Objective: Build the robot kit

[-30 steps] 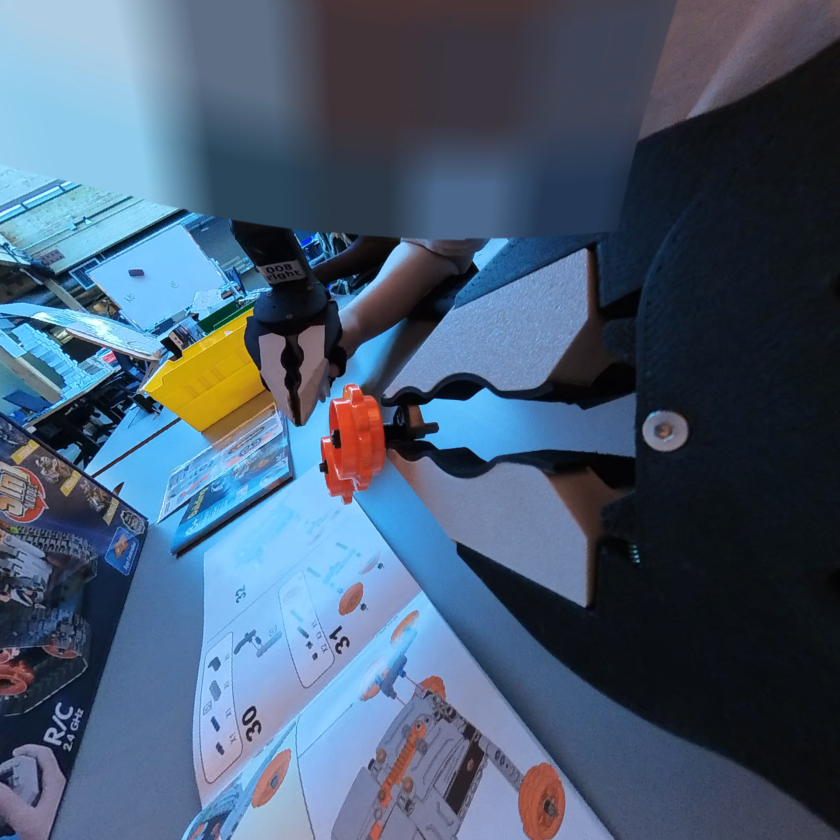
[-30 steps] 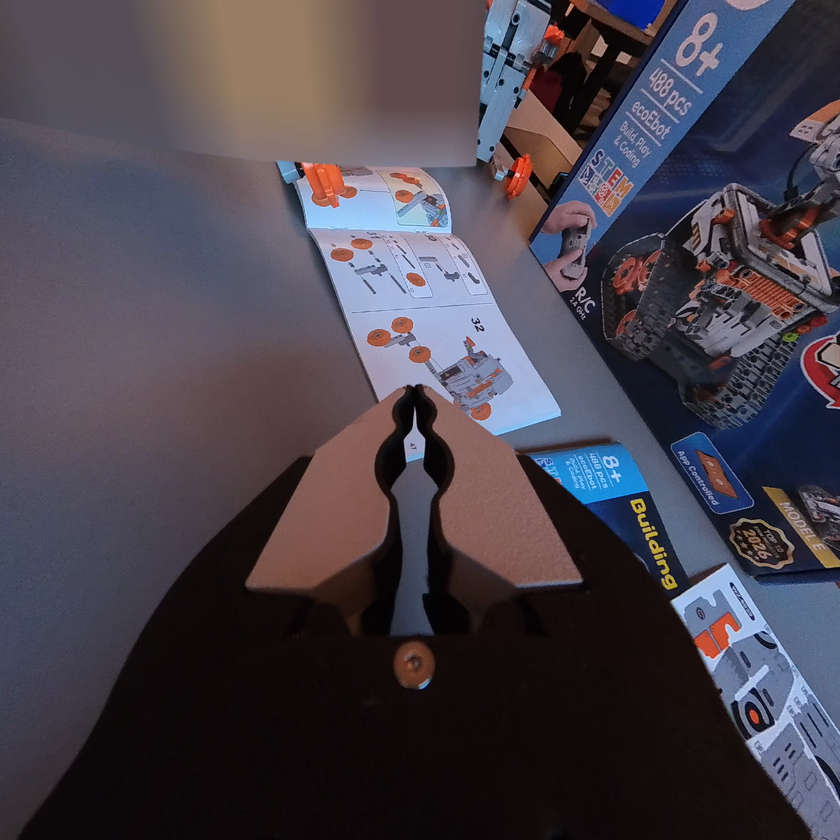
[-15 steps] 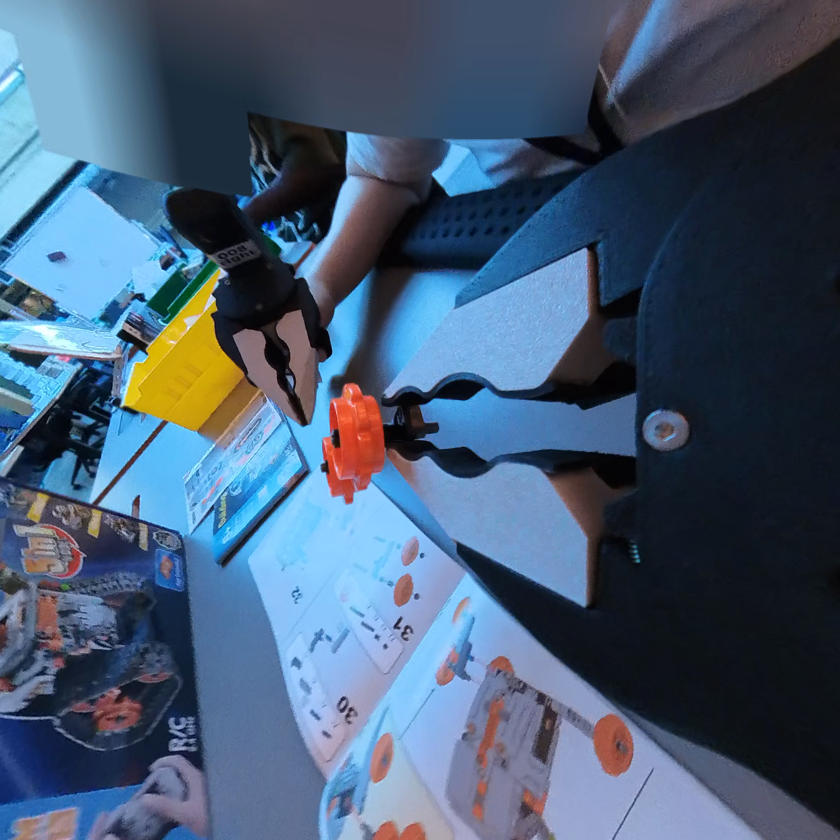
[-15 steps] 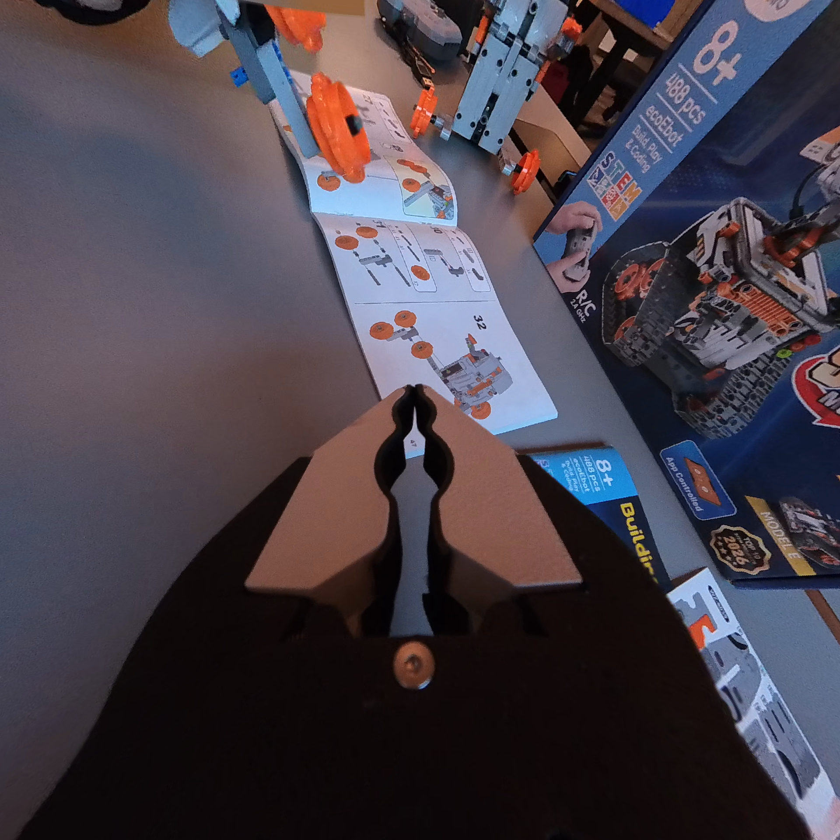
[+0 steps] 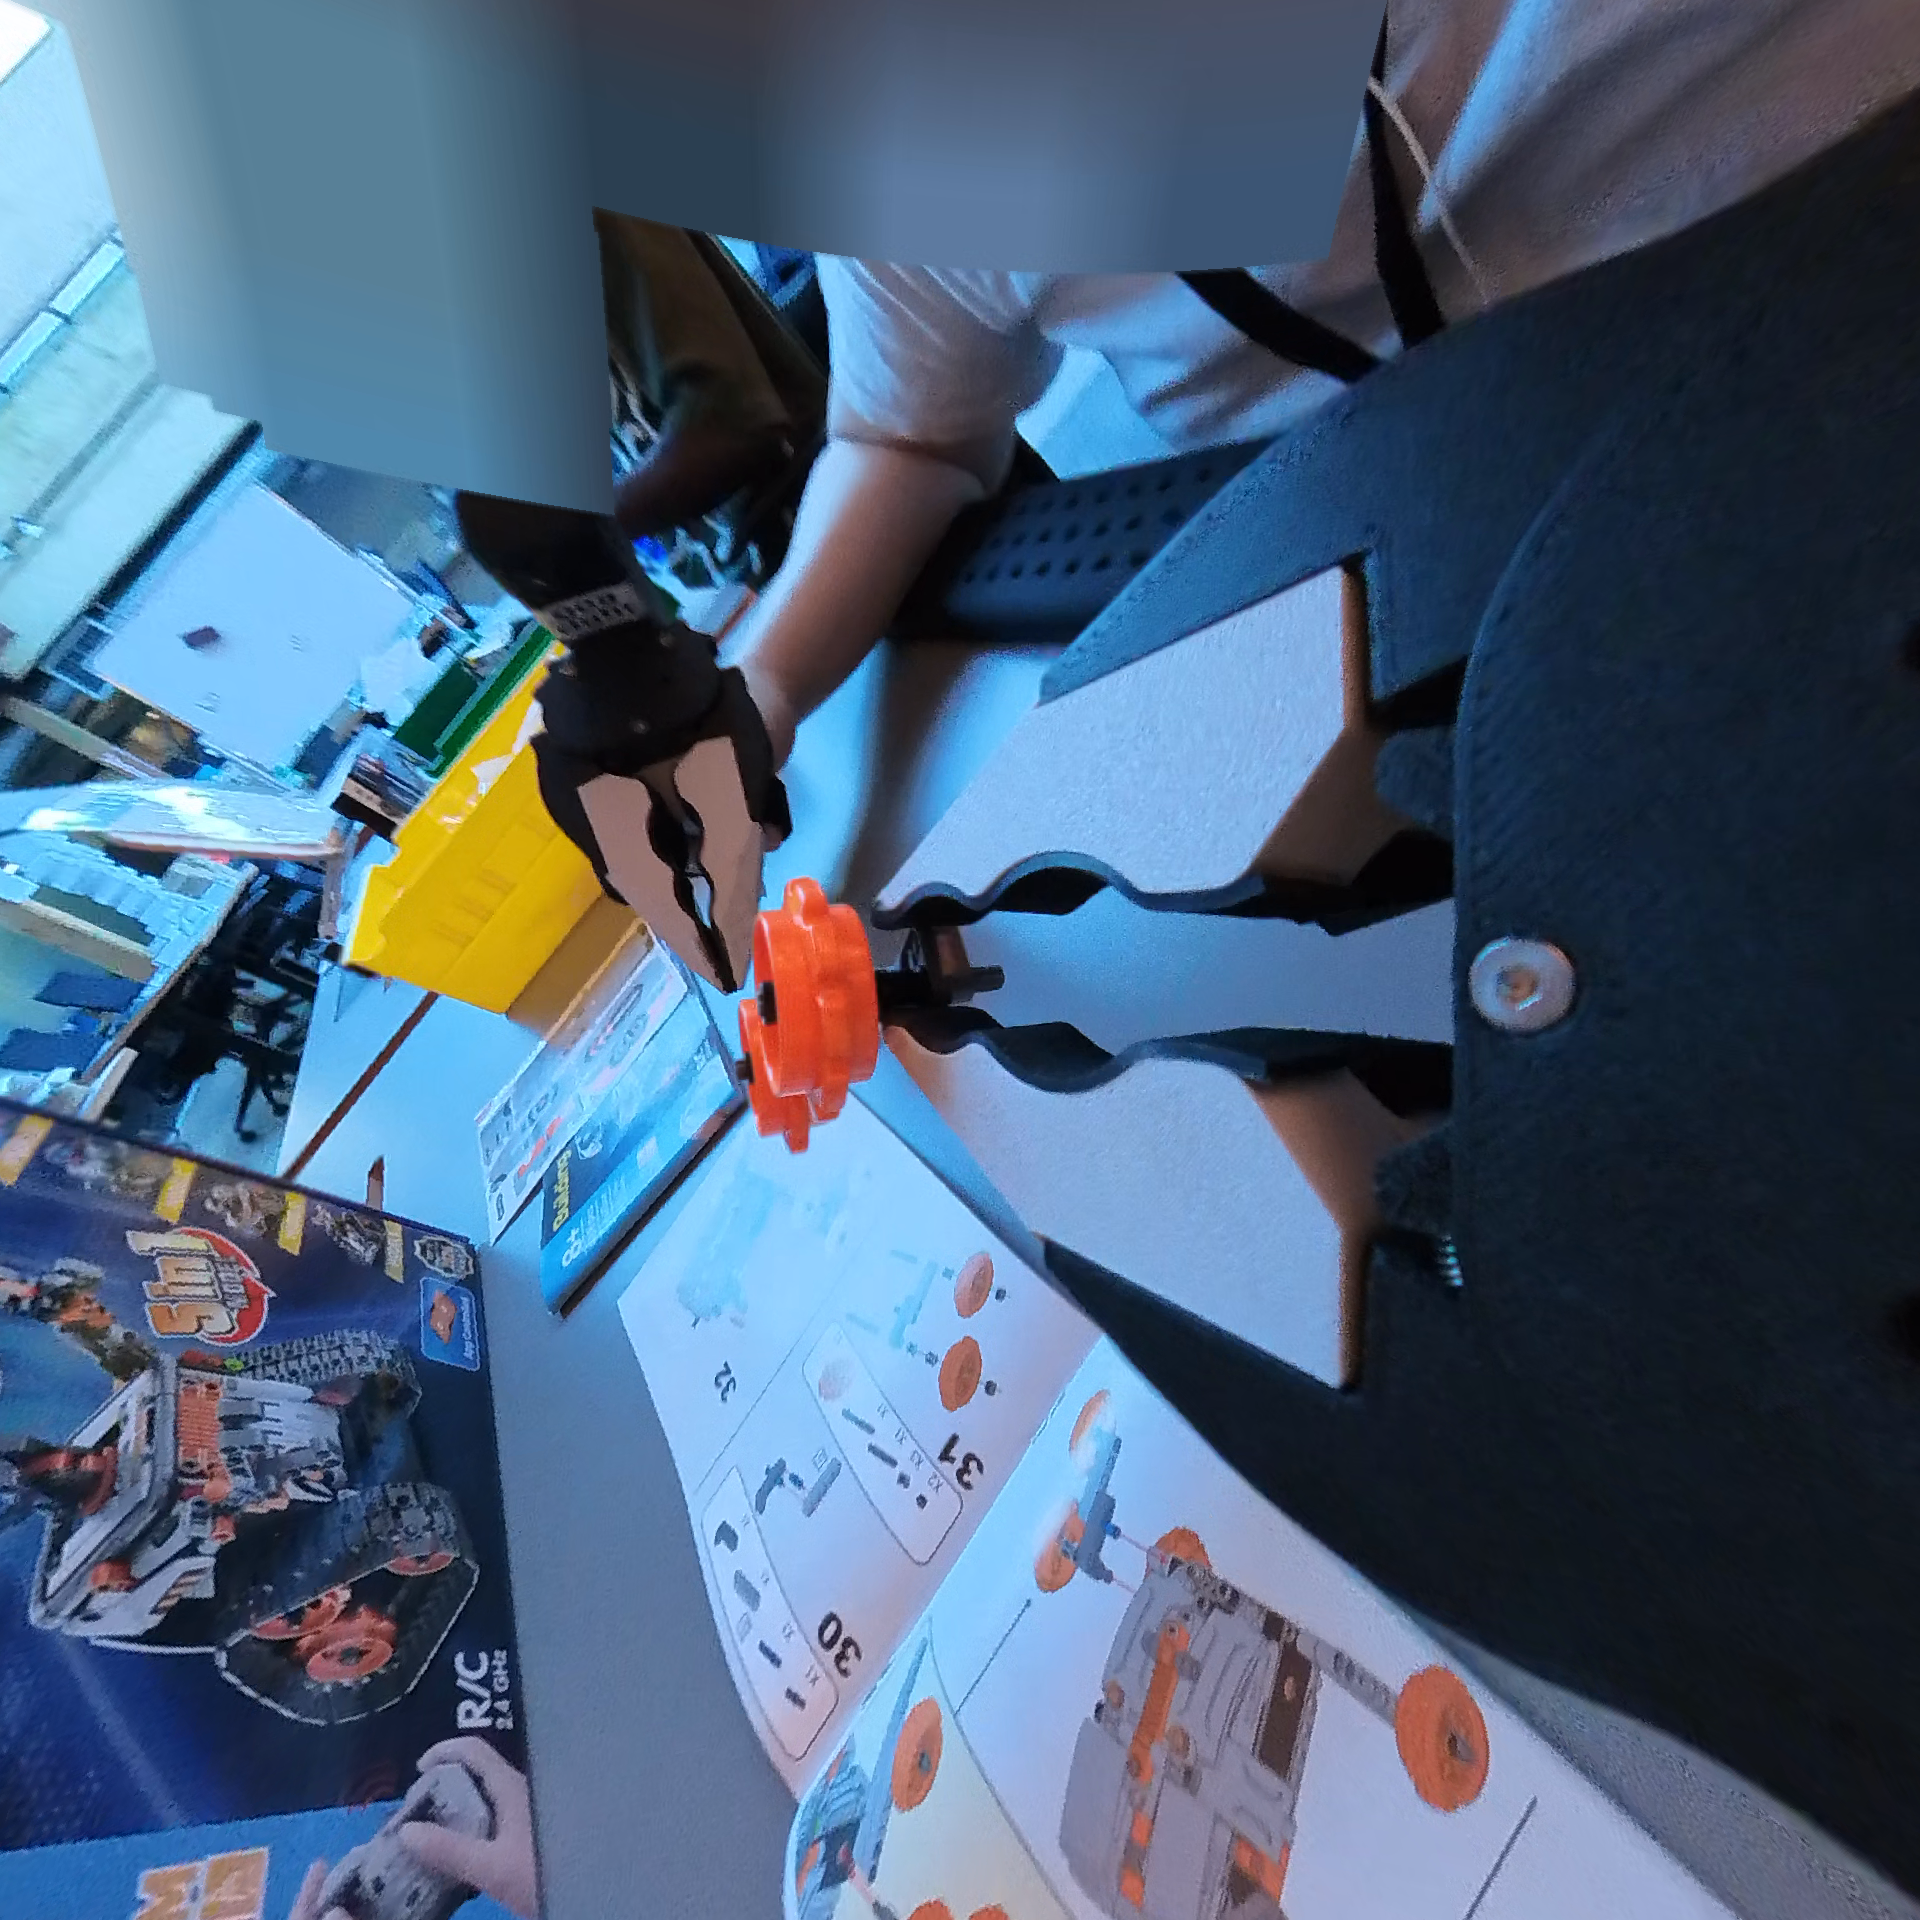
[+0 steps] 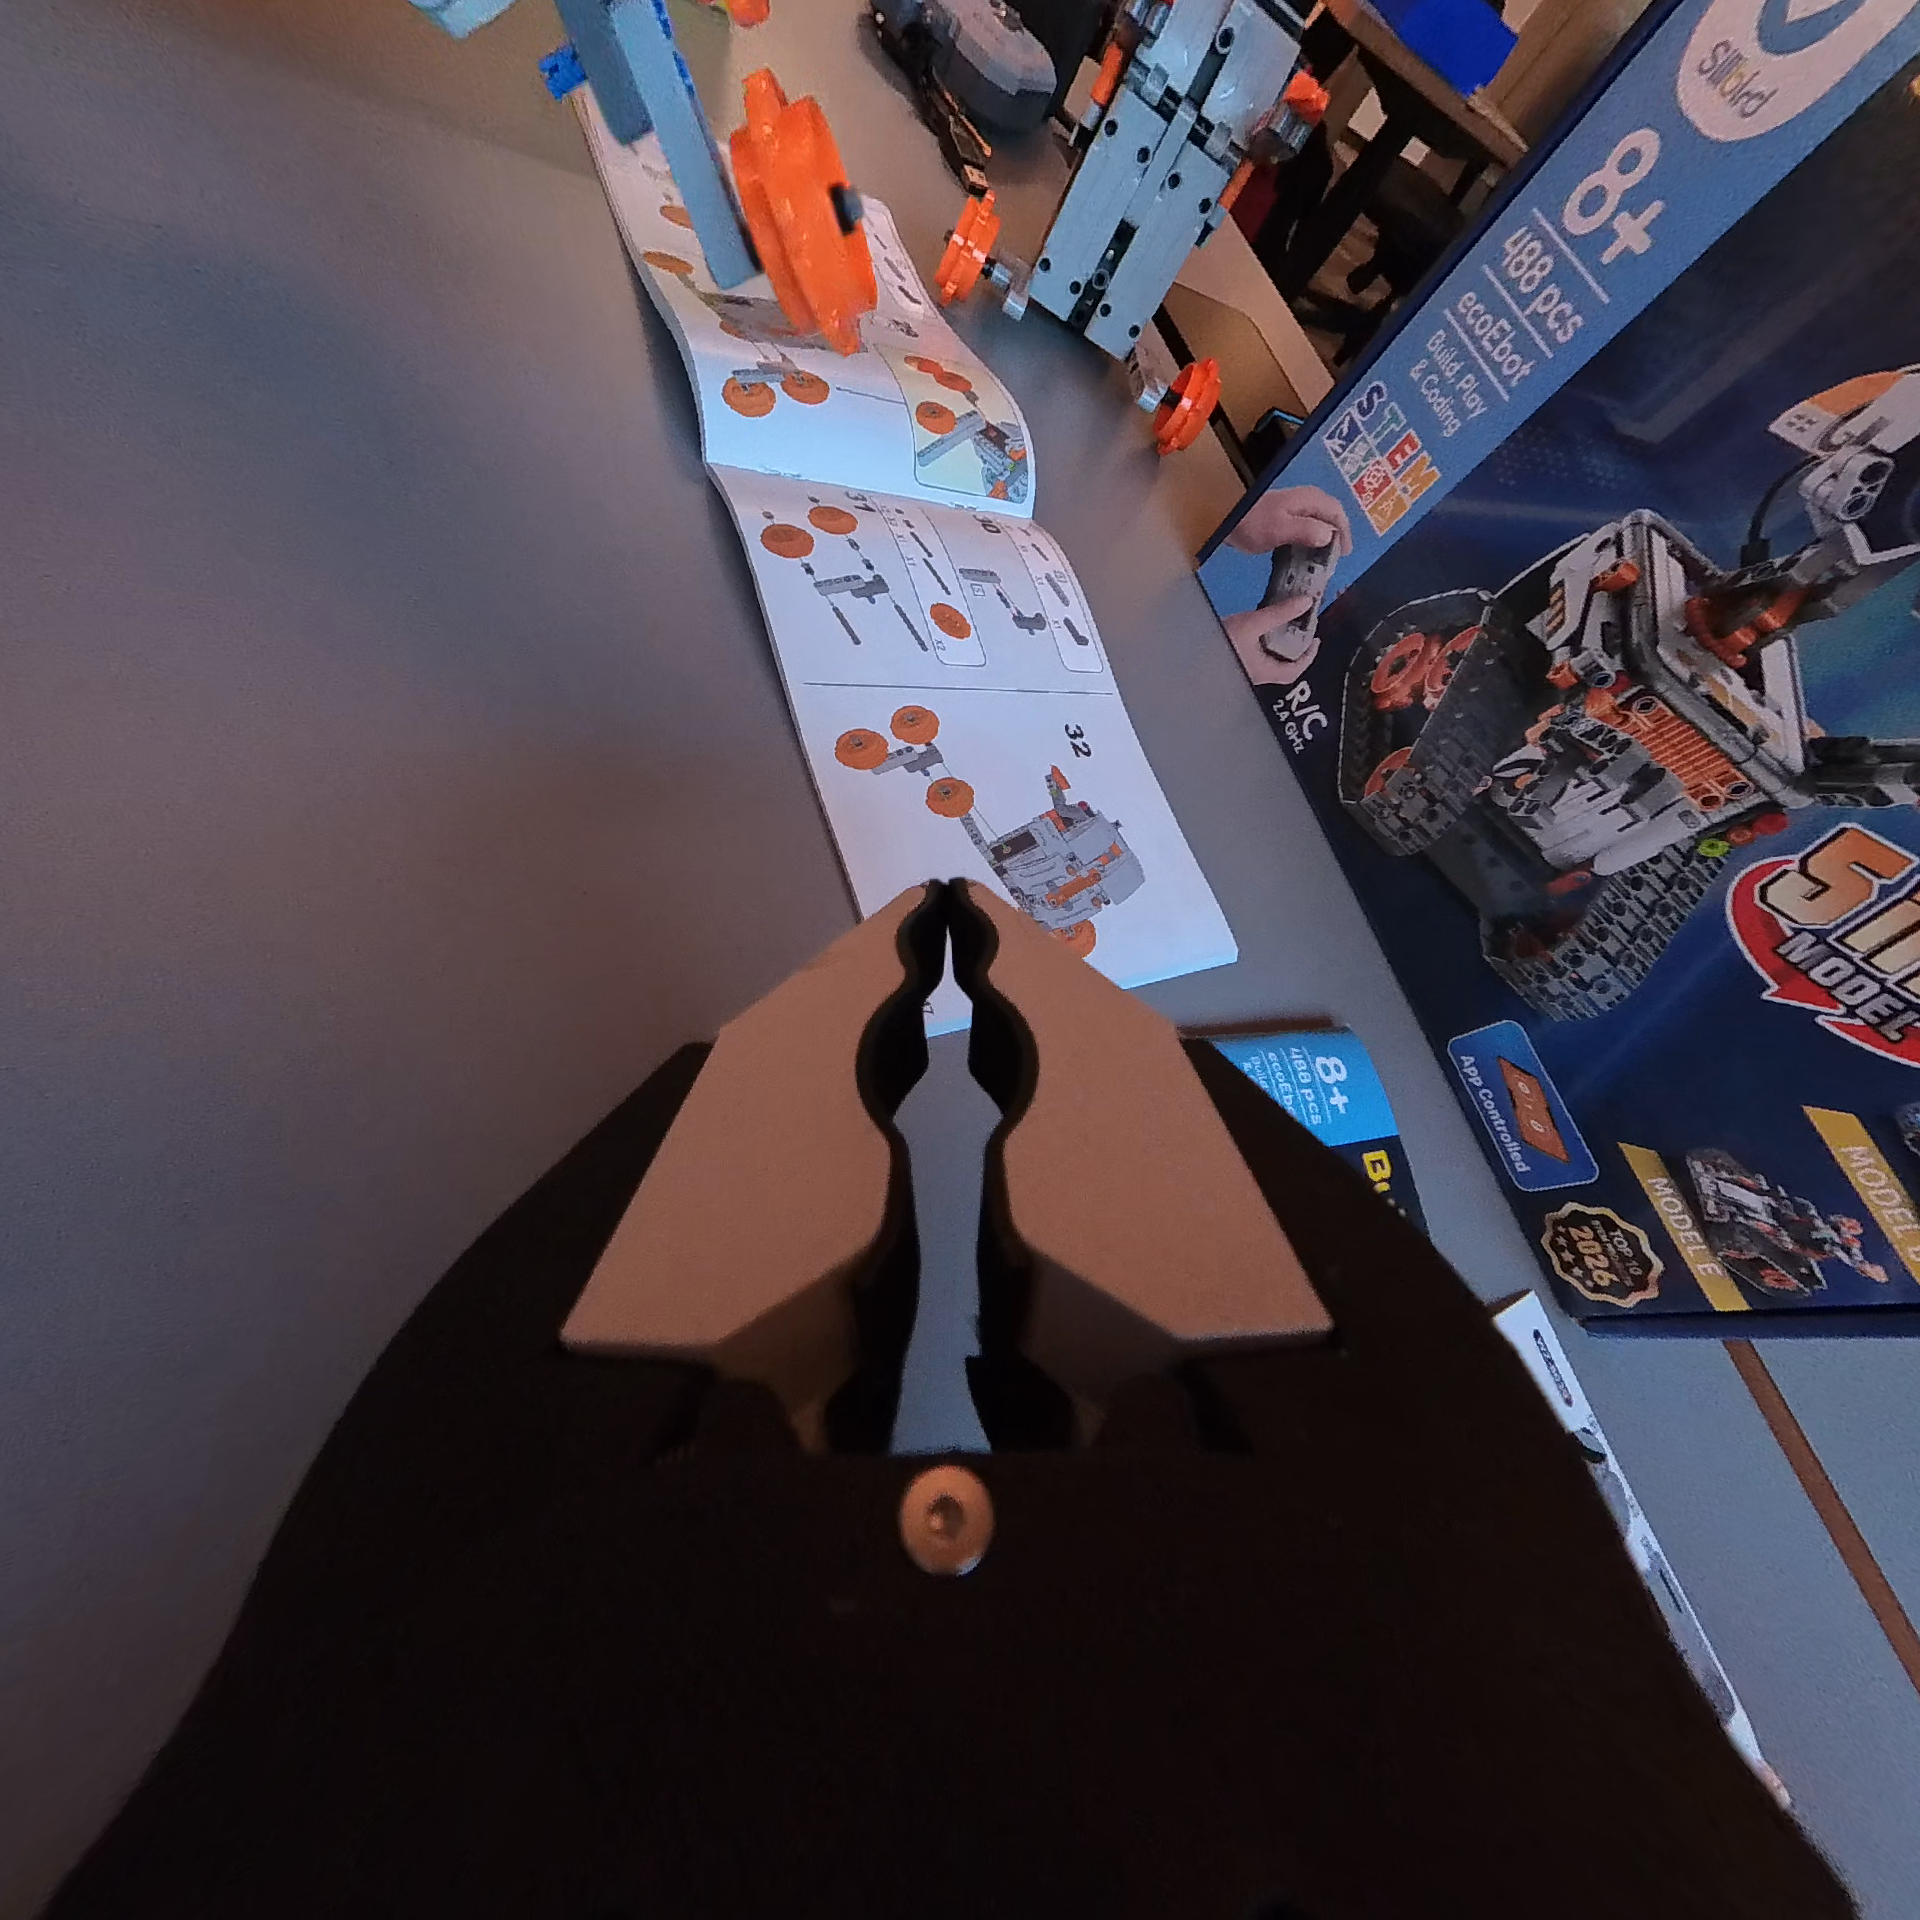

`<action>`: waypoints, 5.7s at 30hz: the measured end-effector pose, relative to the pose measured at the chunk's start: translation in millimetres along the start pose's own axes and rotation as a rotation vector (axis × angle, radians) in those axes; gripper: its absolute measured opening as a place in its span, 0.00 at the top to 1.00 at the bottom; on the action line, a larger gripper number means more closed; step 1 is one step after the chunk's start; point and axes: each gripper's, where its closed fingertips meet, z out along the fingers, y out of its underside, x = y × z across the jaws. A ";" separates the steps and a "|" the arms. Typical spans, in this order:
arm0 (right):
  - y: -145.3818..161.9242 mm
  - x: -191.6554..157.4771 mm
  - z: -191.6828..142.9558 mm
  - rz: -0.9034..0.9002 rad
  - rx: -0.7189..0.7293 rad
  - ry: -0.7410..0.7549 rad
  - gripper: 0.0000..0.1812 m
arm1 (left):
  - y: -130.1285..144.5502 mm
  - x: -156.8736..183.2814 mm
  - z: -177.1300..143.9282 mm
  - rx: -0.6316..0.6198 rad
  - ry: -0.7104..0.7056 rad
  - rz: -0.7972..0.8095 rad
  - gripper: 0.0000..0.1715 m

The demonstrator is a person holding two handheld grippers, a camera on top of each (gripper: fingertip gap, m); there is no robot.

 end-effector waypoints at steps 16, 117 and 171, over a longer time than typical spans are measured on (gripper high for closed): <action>7.0 -5.4 3.2 -0.013 -0.033 -0.026 1.00 | 7.0 -20.7 -4.0 0.022 0.037 -0.308 0.92; -128.3 -83.9 30.1 0.272 0.323 -0.301 0.77 | 9.2 30.4 -16.7 -0.025 0.578 -0.580 0.95; -18.1 25.1 21.6 0.302 -0.300 0.410 0.69 | 33.1 38.8 -12.9 -0.177 0.373 -0.456 0.96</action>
